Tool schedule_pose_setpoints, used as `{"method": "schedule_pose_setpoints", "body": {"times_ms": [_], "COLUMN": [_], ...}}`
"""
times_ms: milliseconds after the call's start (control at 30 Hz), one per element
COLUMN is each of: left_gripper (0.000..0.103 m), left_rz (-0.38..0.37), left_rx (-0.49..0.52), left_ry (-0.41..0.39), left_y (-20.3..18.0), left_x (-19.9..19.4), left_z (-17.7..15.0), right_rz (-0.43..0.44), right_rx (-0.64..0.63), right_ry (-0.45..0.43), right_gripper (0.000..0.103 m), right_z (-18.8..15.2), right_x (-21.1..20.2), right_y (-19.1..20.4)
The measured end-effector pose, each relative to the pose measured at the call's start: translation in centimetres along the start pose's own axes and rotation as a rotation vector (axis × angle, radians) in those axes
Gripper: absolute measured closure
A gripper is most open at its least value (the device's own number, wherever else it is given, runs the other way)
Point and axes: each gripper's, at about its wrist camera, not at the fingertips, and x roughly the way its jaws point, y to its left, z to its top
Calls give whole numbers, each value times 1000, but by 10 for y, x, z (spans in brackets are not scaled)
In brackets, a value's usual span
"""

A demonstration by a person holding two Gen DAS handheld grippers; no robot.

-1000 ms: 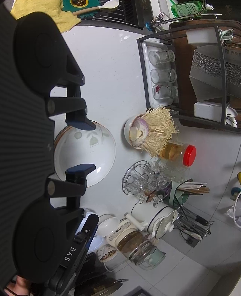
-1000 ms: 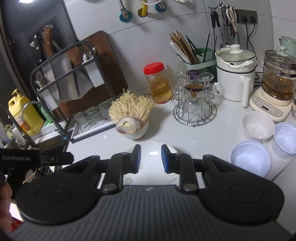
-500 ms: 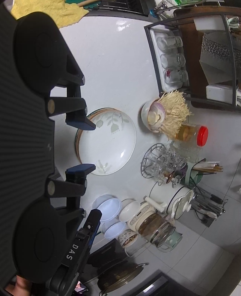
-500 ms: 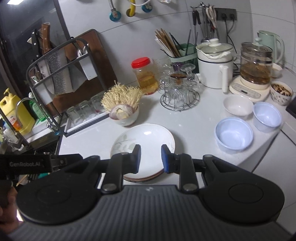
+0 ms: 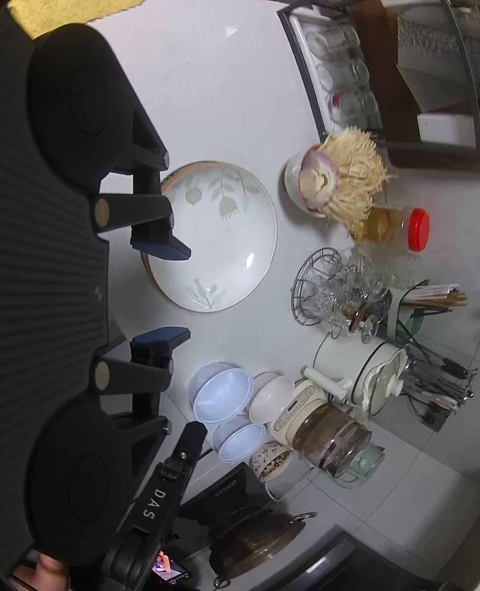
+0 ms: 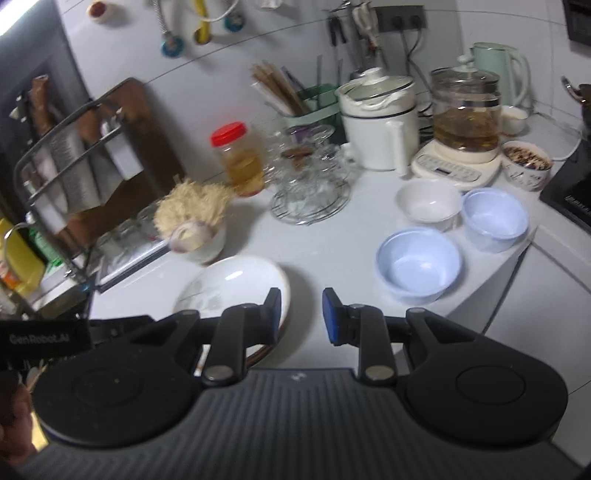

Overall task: Organize plates and bowls
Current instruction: 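Withdraw both grippers up and away from the plate stack, then move both grippers to the light blue plastic bowl by the kettle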

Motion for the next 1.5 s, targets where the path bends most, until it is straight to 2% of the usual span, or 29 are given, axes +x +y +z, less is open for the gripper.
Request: {"method": "schedule_pose_setpoints", "body": {"times_ms": [367,400,433,500,767,1000,1333,1500], "left_gripper": [58,56,53,50,50,50,51,59], "left_rz": [-39,-49,-58,-56,-86,-97,-64,-74], "left_rx": [3,-5,-5,8,5,31,2,-20], "left_ry": [83,90,95,108,184,233,336,365], "left_y": [-43,-46,-49,-56,-83,-102,-100,-97], "left_x": [80,87,94,109,176,227,285,298], "left_z": [35,39,43,48,71,84,75,69], "right_rz": [-48,-58,-67,-76,-96,-112,-89,-68], "right_rx": [81,89,94,118,193,260,279,291], "right_ry": [49,55,62,76,139,236,293,330], "right_gripper": [74,72,60,51,51,52,54,65], "right_z": [22,24,26,29,40,34,30,27], "right_x": [36,42,47,57,98,137,166,177], "right_y": [-60,-67,-73,-86,-135,-172,-193,-199]}}
